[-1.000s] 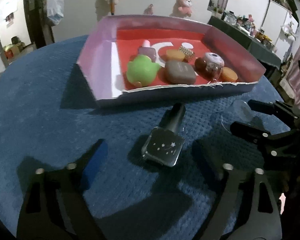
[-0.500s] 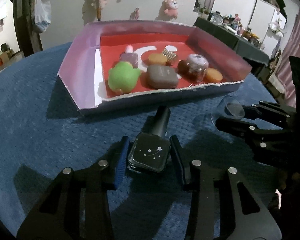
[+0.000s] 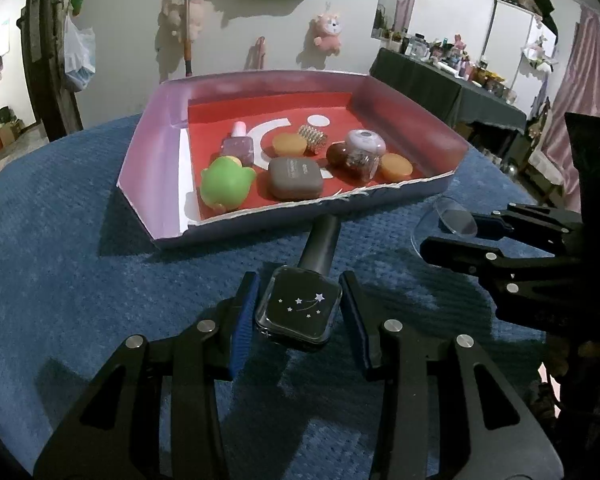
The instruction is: Organize rigid objects
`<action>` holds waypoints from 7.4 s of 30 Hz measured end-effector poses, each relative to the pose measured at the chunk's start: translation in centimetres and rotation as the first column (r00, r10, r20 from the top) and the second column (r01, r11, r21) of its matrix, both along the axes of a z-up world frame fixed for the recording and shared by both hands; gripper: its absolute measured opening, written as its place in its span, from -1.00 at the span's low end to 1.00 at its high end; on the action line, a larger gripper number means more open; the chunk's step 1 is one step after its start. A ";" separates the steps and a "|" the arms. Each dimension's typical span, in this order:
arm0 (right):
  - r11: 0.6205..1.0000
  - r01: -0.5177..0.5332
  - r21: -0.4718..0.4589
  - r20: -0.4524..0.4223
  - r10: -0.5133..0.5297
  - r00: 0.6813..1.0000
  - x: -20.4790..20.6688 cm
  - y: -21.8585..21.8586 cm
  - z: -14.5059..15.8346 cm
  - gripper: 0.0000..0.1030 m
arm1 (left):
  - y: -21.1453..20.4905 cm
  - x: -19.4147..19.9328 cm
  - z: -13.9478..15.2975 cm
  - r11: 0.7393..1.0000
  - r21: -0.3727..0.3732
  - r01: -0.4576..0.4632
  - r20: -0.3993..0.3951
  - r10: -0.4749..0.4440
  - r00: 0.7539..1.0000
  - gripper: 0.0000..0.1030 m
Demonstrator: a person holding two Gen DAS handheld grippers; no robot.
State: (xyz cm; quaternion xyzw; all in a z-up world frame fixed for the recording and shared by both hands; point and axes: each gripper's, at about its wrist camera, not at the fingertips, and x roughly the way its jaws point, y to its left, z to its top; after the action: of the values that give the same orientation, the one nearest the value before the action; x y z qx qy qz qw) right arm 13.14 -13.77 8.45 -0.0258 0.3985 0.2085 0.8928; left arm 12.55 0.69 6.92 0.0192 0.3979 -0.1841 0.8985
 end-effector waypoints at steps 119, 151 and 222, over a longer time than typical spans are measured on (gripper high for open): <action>0.984 0.165 -0.064 0.091 -0.159 0.983 10.2 -3.1 12.1 1.00 | 1.3 6.2 11.7 0.982 -0.047 -0.184 0.256 0.190 0.948 0.89; 0.952 0.298 -0.067 0.314 -0.263 0.912 9.8 -1.9 3.6 1.00 | -0.2 11.0 1.5 0.961 -0.016 -0.277 0.272 0.271 0.924 0.94; 0.938 0.336 -0.080 0.222 -0.312 0.924 11.1 -2.7 0.6 1.00 | -1.2 12.0 -0.4 0.962 0.028 -0.271 0.204 0.260 0.944 0.94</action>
State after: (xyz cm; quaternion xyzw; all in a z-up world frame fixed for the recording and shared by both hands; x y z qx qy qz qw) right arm 24.21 -16.47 9.00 -0.0329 0.3139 0.0304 0.9484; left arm 24.56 -0.46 6.53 0.0087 0.3104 -0.0473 0.9494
